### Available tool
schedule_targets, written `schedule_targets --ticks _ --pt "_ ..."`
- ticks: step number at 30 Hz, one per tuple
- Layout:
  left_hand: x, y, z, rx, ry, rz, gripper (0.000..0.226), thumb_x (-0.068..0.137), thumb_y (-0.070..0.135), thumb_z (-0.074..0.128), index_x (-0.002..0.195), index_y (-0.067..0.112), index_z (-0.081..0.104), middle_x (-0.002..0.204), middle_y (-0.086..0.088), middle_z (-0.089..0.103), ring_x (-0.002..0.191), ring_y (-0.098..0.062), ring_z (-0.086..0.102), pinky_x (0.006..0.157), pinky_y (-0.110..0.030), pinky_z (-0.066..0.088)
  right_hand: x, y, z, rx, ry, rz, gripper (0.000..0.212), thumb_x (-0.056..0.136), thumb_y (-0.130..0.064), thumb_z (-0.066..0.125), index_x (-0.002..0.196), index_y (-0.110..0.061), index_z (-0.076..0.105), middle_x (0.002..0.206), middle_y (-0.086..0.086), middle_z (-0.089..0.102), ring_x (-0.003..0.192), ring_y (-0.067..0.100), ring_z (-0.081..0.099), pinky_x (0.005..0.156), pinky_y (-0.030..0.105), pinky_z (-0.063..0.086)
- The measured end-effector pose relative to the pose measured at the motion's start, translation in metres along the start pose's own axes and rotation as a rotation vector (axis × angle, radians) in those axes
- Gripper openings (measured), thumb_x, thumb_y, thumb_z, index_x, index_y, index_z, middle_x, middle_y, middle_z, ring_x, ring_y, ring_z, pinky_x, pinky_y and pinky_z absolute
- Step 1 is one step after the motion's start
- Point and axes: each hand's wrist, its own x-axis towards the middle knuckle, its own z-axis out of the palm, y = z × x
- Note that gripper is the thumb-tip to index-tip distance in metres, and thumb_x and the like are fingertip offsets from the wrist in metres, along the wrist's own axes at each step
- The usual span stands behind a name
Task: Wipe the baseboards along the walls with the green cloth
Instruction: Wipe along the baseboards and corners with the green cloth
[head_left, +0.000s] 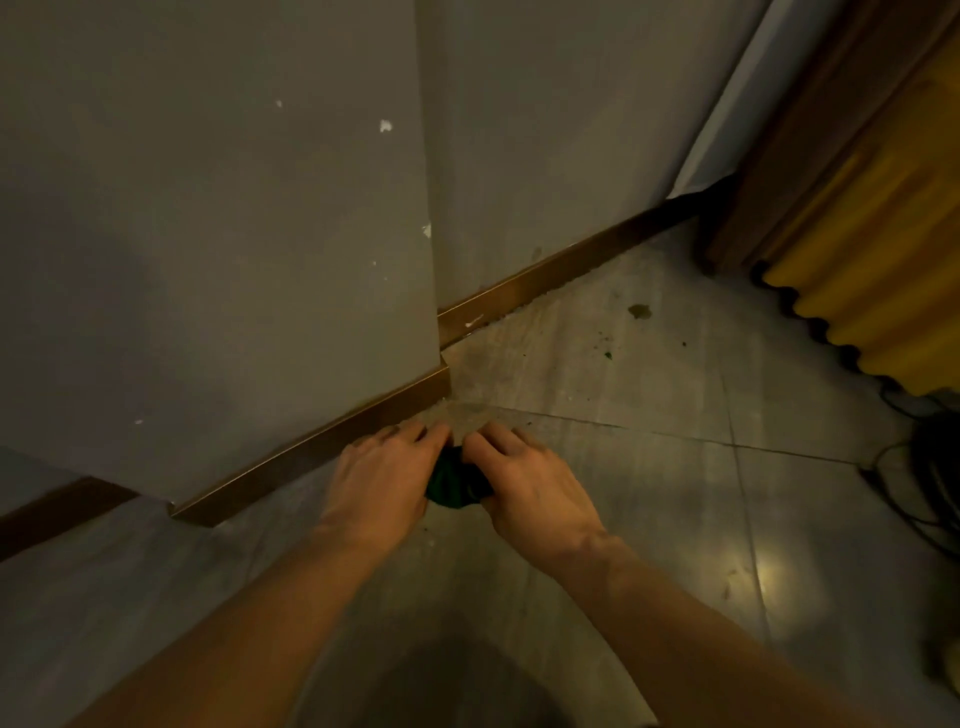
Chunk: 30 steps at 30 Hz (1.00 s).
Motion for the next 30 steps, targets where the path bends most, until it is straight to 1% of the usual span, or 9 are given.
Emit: schedule_targets --ticks 2,7,12,15,18,20,24,26,30 --pt "-0.004 0.017 -0.027 -0.007 0.003 -0.016 0.045 0.085 0.018 0.070 0.120 0.031 0.045 0.117 0.002 0.059 0.107 -0.022 0.059 0.073 -0.033 0.040 -0.007 -0.009 -0.031 0.016 -0.025 0.026 0.045 0.078 -0.005 0.067 0.110 -0.027 0.042 0.108 0.002 0.053 0.089 0.027 0.051 0.066 0.041 0.048" --pt "-0.013 0.069 -0.102 -0.083 -0.050 -0.069 0.050 0.084 0.015 0.070 0.125 0.029 0.045 0.118 0.000 0.059 0.104 -0.025 0.061 0.076 -0.036 0.046 -0.022 -0.027 -0.125 0.029 -0.089 0.064 0.046 0.077 -0.004 0.067 0.111 -0.025 0.043 0.108 0.003 0.053 0.090 0.028 0.051 0.065 0.043 0.049" --pt "-0.007 0.113 -0.162 -0.141 -0.052 -0.149 0.044 0.083 0.016 0.070 0.117 0.031 0.045 0.110 0.003 0.057 0.102 -0.021 0.058 0.073 -0.033 0.041 -0.025 -0.026 -0.202 0.047 -0.137 0.052 0.044 0.078 -0.004 0.064 0.112 -0.025 0.044 0.111 0.002 0.053 0.095 0.027 0.050 0.070 0.045 0.051" --pt "-0.001 0.132 -0.181 -0.189 -0.025 -0.182 0.038 0.085 0.016 0.066 0.113 0.029 0.045 0.105 0.002 0.058 0.095 -0.022 0.058 0.067 -0.031 0.039 -0.023 -0.017 -0.229 0.028 -0.160 0.039 0.041 0.079 -0.006 0.064 0.109 -0.027 0.044 0.109 -0.001 0.052 0.094 0.025 0.050 0.067 0.042 0.049" --pt "0.009 0.142 -0.186 -0.214 0.024 -0.198 0.038 0.088 0.020 0.067 0.119 0.028 0.047 0.107 0.002 0.060 0.095 -0.021 0.059 0.072 -0.033 0.050 -0.013 -0.005 -0.242 0.003 -0.178 0.032 0.040 0.080 -0.009 0.066 0.106 -0.029 0.044 0.109 -0.005 0.052 0.094 0.022 0.051 0.066 0.035 0.045" --pt "0.019 0.141 -0.183 -0.232 0.031 -0.234 0.040 0.088 0.021 0.068 0.121 0.028 0.046 0.108 0.003 0.059 0.096 -0.019 0.060 0.075 -0.033 0.053 0.000 0.002 -0.244 -0.007 -0.202 0.013 0.040 0.081 -0.010 0.066 0.109 -0.029 0.045 0.113 -0.005 0.053 0.099 0.020 0.050 0.070 0.035 0.047" --pt "0.046 0.126 -0.169 -0.285 0.022 -0.295 0.032 0.089 0.018 0.065 0.114 0.028 0.047 0.101 0.003 0.059 0.089 -0.019 0.058 0.070 -0.032 0.049 0.031 0.019 -0.234 -0.037 -0.249 -0.019 0.040 0.083 -0.011 0.066 0.116 -0.025 0.049 0.119 -0.001 0.053 0.104 0.021 0.051 0.077 0.036 0.050" --pt "0.064 0.119 -0.160 -0.315 0.025 -0.295 0.028 0.089 0.019 0.063 0.110 0.029 0.048 0.098 0.003 0.059 0.085 -0.018 0.058 0.065 -0.029 0.044 0.047 0.034 -0.227 -0.035 -0.285 -0.012 0.039 0.085 -0.011 0.064 0.119 -0.024 0.049 0.122 -0.001 0.053 0.106 0.022 0.050 0.080 0.038 0.051" --pt "0.112 0.101 -0.131 -0.313 0.043 -0.307 0.030 0.088 0.020 0.067 0.114 0.028 0.054 0.099 0.003 0.063 0.085 -0.018 0.062 0.063 -0.027 0.039 0.088 0.072 -0.205 -0.009 -0.302 -0.014 0.040 0.085 -0.011 0.064 0.121 -0.022 0.050 0.123 0.000 0.052 0.107 0.022 0.051 0.083 0.039 0.051"
